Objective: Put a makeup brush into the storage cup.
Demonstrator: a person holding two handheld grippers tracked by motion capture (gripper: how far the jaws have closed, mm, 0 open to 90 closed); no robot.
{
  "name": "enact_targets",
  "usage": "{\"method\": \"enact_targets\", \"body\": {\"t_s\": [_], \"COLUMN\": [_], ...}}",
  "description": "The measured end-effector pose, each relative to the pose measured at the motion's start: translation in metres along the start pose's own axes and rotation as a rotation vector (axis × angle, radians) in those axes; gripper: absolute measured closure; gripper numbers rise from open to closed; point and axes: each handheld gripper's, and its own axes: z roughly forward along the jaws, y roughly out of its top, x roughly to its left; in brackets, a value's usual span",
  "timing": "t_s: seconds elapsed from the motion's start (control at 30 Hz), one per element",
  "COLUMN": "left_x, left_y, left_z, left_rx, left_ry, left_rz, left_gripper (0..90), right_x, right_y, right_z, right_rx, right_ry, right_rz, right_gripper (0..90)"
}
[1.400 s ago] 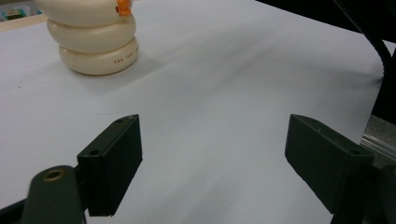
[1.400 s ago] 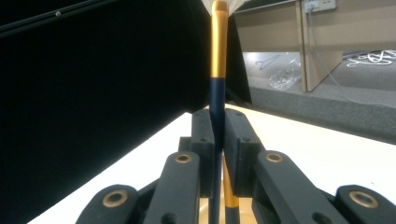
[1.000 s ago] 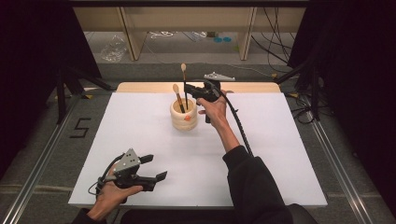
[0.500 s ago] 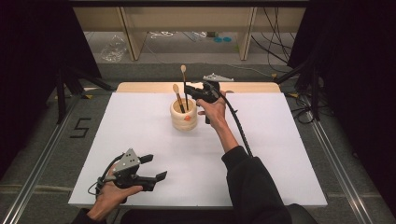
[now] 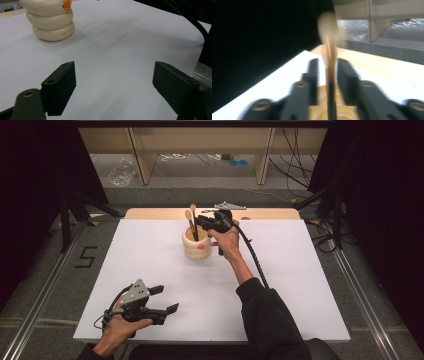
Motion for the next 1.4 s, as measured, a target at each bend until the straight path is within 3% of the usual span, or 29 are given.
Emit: {"method": "enact_targets", "body": {"t_s": [0.07,0.2,0.27,0.53,0.63,0.8,0.87,0.93,1.4], "left_x": [0.001,0.001,0.0,-0.001,0.001,0.0,0.0,0.002,0.001], "left_y": [0.0,0.0,0.0,0.0,0.0,0.0,0.0,0.001,0.0], "left_z": [0.0,0.0,0.001,0.0,0.0,0.0,0.0,0.0,0.0], "left_rx": [0.001,0.001,-0.005,0.0,0.001,0.0,0.0,0.001,0.001], "left_ry": [-0.001,-0.002,-0.002,0.003,0.0,0.003,0.005,0.002,0.004], "left_rz": [0.015,0.015,-0.009,-0.008,0.015,-0.001,-0.012,0.025,0.01], "left_gripper": [18.8,18.7,18.7,18.7,18.7,18.8,18.7,18.7,18.7], "right_x": [-0.001,-0.003,-0.004,-0.002,0.001,0.005,0.007,0.01,0.02], "right_y": [0.0,0.002,0.004,0.008,0.01,0.015,0.016,0.018,0.023], "right_z": [0.0,-0.004,-0.007,-0.014,-0.018,-0.025,-0.028,-0.032,-0.057], "right_rx": [0.008,0.016,0.023,0.031,0.04,0.047,0.058,0.06,0.107], "right_ry": [-0.013,-0.042,-0.053,-0.055,-0.055,-0.06,-0.068,-0.074,-0.083], "right_rz": [0.041,0.037,0.029,0.017,0.002,-0.01,-0.025,-0.039,-0.116], "right_gripper": [56.9,46.8,44.1,39.3,38.1,32.9,30.7,27.7,24.9]}}
